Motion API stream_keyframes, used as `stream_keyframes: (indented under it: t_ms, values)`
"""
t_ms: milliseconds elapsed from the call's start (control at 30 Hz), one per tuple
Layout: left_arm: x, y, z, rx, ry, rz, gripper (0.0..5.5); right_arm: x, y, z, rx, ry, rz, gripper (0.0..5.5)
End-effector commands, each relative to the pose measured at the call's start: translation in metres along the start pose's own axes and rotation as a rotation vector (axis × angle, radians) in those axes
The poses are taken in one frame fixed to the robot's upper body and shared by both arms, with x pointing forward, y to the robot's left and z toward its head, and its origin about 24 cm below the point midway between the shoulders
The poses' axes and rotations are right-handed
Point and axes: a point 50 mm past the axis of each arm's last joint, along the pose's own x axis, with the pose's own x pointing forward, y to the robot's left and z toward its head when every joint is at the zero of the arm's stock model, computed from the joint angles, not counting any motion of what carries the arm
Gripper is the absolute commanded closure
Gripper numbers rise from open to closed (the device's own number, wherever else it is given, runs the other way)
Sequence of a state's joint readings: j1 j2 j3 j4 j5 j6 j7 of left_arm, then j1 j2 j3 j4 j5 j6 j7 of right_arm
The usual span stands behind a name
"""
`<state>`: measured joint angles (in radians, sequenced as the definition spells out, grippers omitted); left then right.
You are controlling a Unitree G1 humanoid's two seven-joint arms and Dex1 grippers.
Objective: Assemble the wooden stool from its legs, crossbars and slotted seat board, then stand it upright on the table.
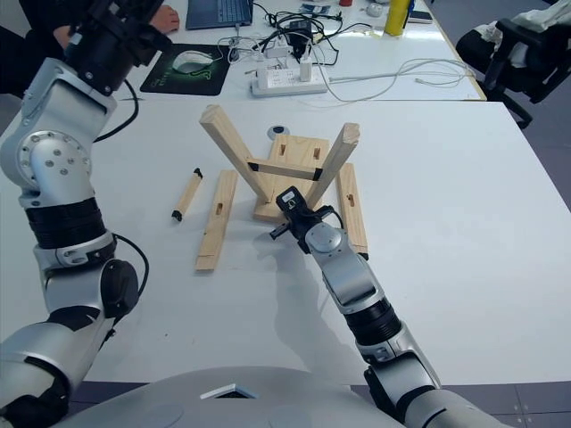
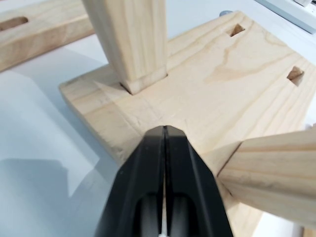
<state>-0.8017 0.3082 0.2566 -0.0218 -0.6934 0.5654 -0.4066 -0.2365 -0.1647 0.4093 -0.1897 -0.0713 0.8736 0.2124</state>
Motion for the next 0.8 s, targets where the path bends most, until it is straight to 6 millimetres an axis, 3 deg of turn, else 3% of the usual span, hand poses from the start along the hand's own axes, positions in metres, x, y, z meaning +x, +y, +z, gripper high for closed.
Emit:
stream_keyframes:
  t_ms: [33, 133, 233, 400, 533, 633, 733, 800]
  values:
    - [0.01, -0.007, 0.02, 0.037, -0.056, -0.017, 5.48, 0.005, 0.022, -0.062, 0.053, 0.31, 0.129, 5.5]
    - [0.022, -0.026, 0.03, 0.04, -0.09, -0.08, 5.48, 0.005, 0.021, -0.062, 0.048, 0.311, 0.132, 5.5]
    - [0.021, -0.027, 0.009, 0.018, -0.026, -0.078, 5.48, 0.005, 0.023, -0.061, 0.04, 0.311, 0.142, 5.5]
    - [0.017, -0.026, -0.011, 0.019, 0.05, -0.066, 5.48, 0.006, 0.024, -0.057, 0.023, 0.305, 0.15, 5.5]
    - [-0.005, -0.017, -0.066, -0.048, 0.21, -0.016, 5.48, 0.007, 0.026, -0.053, 0.008, 0.297, 0.165, 5.5]
    - [-0.01, -0.029, -0.09, -0.111, 0.264, -0.053, 5.48, 0.007, 0.025, -0.053, -0.001, 0.3, 0.17, 5.5]
    - [-0.006, -0.038, -0.089, -0.112, 0.251, -0.087, 5.48, 0.006, 0.024, -0.053, -0.001, 0.301, 0.167, 5.5]
    - [0.002, -0.04, -0.07, -0.079, 0.188, -0.101, 5.48, 0.006, 0.024, -0.054, 0.003, 0.304, 0.164, 5.5]
